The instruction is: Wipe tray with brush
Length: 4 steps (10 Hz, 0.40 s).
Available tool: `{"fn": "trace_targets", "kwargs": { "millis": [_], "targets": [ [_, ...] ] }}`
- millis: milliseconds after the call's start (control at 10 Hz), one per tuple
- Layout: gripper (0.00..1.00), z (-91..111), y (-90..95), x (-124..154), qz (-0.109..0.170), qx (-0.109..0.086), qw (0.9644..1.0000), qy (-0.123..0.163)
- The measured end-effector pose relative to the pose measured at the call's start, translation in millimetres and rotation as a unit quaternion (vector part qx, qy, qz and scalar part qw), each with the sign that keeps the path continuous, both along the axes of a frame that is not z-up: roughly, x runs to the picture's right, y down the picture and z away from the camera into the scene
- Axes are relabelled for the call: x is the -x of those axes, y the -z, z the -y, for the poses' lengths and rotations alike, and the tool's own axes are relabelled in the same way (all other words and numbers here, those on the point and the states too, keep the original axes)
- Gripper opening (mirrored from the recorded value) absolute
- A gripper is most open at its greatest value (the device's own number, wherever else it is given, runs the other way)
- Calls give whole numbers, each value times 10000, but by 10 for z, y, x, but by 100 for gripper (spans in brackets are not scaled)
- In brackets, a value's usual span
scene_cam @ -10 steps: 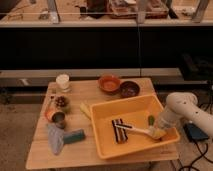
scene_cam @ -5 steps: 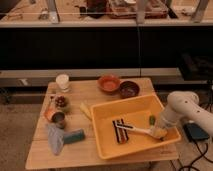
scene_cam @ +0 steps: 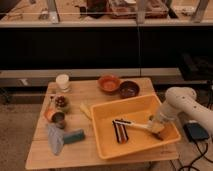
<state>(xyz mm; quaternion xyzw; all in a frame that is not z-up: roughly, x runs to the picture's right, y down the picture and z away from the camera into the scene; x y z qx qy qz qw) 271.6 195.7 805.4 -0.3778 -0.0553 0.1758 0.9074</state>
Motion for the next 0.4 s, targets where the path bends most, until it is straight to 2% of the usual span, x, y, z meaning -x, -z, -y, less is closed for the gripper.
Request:
{"fn": "trace_targets", "kwargs": {
  "millis": [200,400],
  "targets": [
    [10,128,-63,309,222,-51,9997,71],
    [10,184,-36,605,467,-137,9988,81]
  ]
}}
